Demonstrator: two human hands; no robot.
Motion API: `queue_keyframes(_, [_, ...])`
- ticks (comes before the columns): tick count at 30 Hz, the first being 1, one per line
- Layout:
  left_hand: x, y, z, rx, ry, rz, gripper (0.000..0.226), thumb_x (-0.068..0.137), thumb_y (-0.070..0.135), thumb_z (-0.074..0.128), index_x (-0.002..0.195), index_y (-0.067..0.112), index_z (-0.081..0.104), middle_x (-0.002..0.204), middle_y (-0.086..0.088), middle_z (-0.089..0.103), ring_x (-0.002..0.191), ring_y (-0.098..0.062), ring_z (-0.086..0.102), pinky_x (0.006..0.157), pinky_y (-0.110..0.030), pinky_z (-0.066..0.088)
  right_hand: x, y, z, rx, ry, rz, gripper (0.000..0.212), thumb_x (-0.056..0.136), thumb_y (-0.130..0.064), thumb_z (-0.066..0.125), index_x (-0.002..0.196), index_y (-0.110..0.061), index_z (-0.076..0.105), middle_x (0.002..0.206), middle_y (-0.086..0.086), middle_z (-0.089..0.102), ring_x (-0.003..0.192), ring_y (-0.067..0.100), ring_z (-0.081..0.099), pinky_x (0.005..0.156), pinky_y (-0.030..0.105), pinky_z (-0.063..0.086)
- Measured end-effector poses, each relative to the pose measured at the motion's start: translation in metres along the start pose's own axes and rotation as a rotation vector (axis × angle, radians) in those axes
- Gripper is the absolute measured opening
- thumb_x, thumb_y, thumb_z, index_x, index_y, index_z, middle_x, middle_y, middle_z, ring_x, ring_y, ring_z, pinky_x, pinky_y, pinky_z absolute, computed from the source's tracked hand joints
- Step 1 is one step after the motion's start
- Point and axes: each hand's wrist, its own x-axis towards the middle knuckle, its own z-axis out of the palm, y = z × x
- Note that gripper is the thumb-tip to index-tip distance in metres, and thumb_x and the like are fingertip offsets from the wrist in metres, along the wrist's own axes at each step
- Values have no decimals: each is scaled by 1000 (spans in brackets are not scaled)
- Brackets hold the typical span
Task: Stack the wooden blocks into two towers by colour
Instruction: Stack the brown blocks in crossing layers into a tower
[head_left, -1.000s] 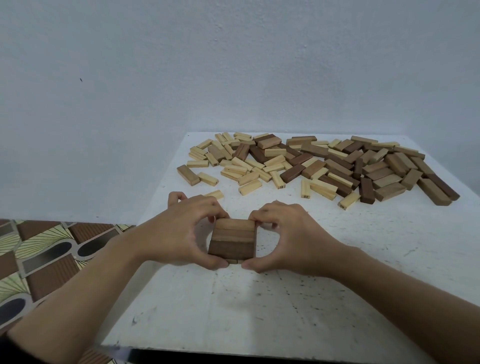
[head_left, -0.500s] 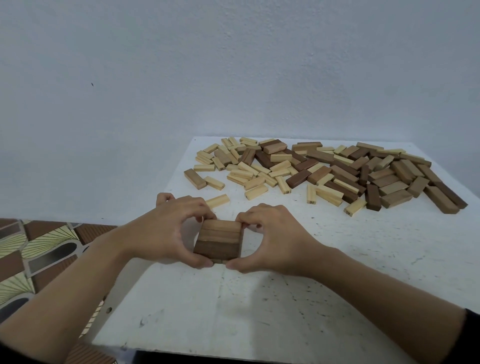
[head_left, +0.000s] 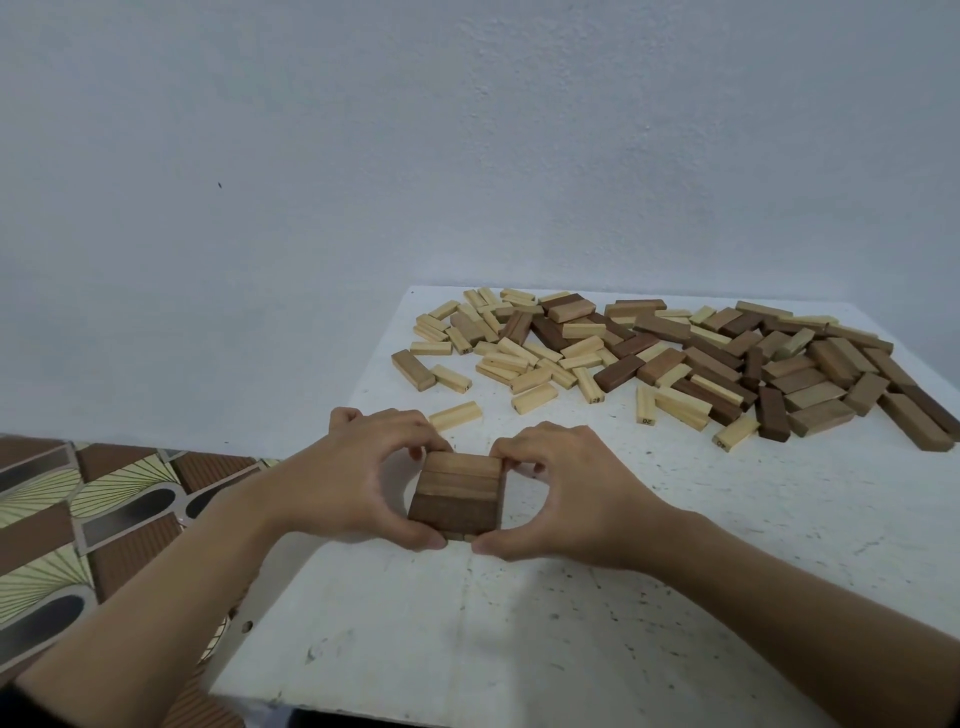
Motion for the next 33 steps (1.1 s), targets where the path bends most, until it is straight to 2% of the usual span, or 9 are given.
queue_keyframes(10, [-2,1,-2,40,-22,-2,67,62,73,81,116,46,53,116,24,53,121,-1,45,106,-38,25,-5,0,-2,4,-4,33,64,65,-75,77,109,-30,66,95,-14,65,94,3,51,86,31,45])
queue_keyframes(13, [-4,1,-4,52,-42,1,71,63,76,80,122,49,50,120,27,52,123,1,43,107,-35,25,-9,2,-4,30,-22,83,94,60,-84,73,137,-33,58,123,-18,63,113,1,50,100,32,45])
queue_keyframes(15, [-8,2,-11,18,-78,-2,76,65,73,82,129,48,50,124,29,52,127,5,42,109,-28,26,-10,5,-10,66,-44,90,104,58,-87,69,147,-37,48,129,-24,60,117,-5,50,104,29,45])
queue_keyframes(17, [-12,3,-22,-100,-103,-8,74,70,63,84,134,44,52,129,28,54,130,6,44,107,-22,32,-9,6,-20,135,-25,94,93,62,-84,66,143,-43,48,120,-28,63,106,-13,54,91,18,48])
queue_keyframes(19, [-11,5,-34,-207,-66,9,56,80,53,80,131,40,60,130,23,59,129,1,51,105,-24,36,-4,8,-29,214,70,105,72,71,-77,60,134,-43,56,107,-27,67,96,-14,58,78,12,48])
queue_keyframes(24, [30,-1,-49,-303,188,-1,15,100,31,60,107,27,74,108,12,73,106,-8,66,98,-40,50,33,36,-39,236,298,107,16,99,-35,62,103,-28,76,88,-21,70,85,-6,63,73,6,43])
queue_keyframes(27, [69,-16,-46,-278,260,-64,16,102,21,61,96,31,72,96,9,73,96,-13,68,95,-47,53,63,58,-42,108,342,107,15,100,-23,60,101,-20,75,90,-13,70,87,3,62,78,15,44])
queue_keyframes(30, [110,-24,-38,-210,311,-156,21,103,20,55,97,34,70,106,10,70,102,-13,65,93,-44,54,93,78,-45,-35,354,91,20,100,-18,54,104,-18,74,100,-6,69,99,11,58,90,33,49])
queue_keyframes(33, [143,-29,-29,-12,331,-203,29,102,16,46,109,34,68,113,11,62,110,-11,57,99,-45,39,119,92,-51,-154,343,52,22,99,-14,53,103,-22,73,99,-6,65,100,13,51,90,40,47])
